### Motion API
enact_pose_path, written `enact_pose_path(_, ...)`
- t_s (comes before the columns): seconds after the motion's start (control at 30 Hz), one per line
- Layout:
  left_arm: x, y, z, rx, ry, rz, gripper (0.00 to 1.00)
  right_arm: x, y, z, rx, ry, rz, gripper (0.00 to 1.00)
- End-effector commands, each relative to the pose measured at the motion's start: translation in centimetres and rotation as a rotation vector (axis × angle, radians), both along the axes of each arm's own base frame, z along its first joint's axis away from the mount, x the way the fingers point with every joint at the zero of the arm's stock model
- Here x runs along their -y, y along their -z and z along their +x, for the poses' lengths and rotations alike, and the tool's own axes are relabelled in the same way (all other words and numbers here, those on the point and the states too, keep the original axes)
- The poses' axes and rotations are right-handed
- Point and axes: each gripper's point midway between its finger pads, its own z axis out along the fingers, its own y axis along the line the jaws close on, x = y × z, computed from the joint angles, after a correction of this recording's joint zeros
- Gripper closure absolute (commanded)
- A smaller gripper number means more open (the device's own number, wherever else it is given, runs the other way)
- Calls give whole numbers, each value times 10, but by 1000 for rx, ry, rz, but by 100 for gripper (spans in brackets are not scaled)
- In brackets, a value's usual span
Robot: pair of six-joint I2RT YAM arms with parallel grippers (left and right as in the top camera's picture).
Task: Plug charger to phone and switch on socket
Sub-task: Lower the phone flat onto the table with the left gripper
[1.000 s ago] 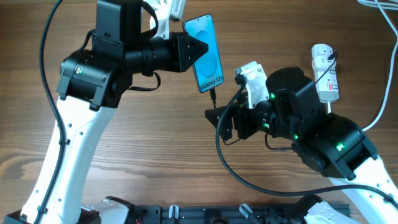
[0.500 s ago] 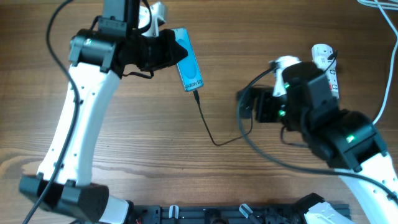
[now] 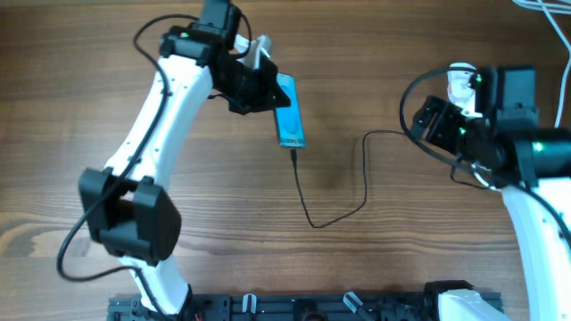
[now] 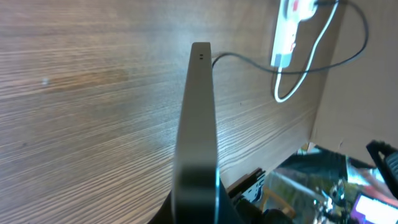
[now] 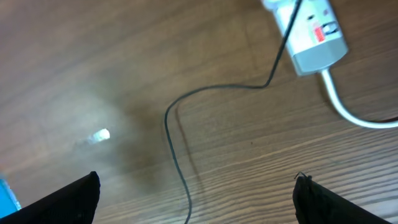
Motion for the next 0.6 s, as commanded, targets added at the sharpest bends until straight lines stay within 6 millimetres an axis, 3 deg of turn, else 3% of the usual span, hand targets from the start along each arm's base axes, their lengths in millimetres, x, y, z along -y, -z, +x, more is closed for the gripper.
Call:
enact_pose_path(0.0, 25, 20, -7, -14, 108, -30, 96, -6, 13, 5, -48, -30, 23, 0)
enact_pose_path(0.1, 35, 34, -7, -30, 128, -25, 96, -7, 19, 7, -72, -34, 29, 0)
enact_pose_path(0.23, 48, 64, -3, -92, 114, -16, 96, -31, 19, 4, -88, -106, 145, 0)
enact_pose_path(0.33, 55, 80, -1, -96, 130, -12, 96, -35, 18, 3, -86, -135, 162, 0)
enact_pose_path(0.57, 63, 99, 21, -34, 124, -30, 96, -48, 16, -2, -101, -161, 235, 0)
